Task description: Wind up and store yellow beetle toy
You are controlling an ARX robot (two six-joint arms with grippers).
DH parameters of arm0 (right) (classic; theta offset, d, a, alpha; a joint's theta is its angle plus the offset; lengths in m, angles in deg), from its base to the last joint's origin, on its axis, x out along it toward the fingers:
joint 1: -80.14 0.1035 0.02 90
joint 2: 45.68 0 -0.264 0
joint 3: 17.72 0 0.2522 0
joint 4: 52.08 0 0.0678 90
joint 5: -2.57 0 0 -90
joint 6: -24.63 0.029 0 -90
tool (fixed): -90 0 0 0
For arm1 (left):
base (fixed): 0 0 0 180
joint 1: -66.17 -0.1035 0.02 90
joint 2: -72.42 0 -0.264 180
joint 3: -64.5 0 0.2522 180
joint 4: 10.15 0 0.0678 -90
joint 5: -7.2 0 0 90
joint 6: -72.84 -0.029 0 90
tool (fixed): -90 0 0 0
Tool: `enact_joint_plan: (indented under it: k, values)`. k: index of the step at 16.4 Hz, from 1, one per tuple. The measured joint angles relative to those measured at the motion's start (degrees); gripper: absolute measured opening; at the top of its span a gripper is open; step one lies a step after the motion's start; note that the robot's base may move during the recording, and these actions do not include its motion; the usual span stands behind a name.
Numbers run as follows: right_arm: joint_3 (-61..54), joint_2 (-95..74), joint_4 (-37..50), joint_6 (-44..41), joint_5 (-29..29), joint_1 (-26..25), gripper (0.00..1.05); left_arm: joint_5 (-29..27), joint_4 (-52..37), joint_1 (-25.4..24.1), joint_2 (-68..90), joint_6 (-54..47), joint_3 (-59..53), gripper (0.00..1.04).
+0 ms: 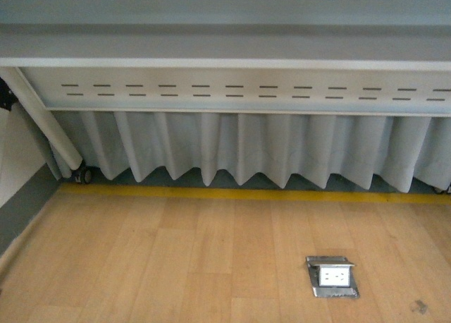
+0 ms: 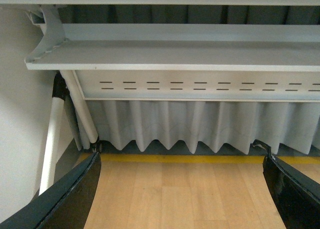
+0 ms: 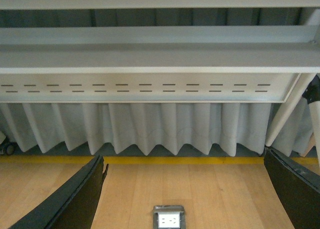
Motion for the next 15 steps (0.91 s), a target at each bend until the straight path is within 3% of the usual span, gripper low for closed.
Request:
enact_joint_plan:
  k: [15]
  values:
    - [0.0, 0.0, -0.1, 0.0, 0.0, 0.0, 0.98, 0.0, 0.1, 0.0, 0.0, 0.0, 0.0, 0.98]
